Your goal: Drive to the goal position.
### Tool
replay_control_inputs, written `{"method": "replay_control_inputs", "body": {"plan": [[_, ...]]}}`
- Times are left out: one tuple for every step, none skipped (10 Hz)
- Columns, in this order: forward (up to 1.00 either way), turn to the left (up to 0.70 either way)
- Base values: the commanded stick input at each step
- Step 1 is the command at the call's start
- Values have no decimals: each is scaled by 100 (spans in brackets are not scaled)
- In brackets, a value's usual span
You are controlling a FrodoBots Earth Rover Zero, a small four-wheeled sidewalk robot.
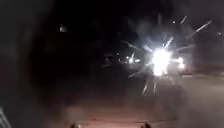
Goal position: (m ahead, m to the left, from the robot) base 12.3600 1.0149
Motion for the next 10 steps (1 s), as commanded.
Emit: {"method": "replay_control_inputs", "body": {"plan": [[70, 0], [70, 0], [70, 0], [70, 0], [70, 0], [70, 0], [70, 0], [70, 0], [70, 0], [70, 0]]}}
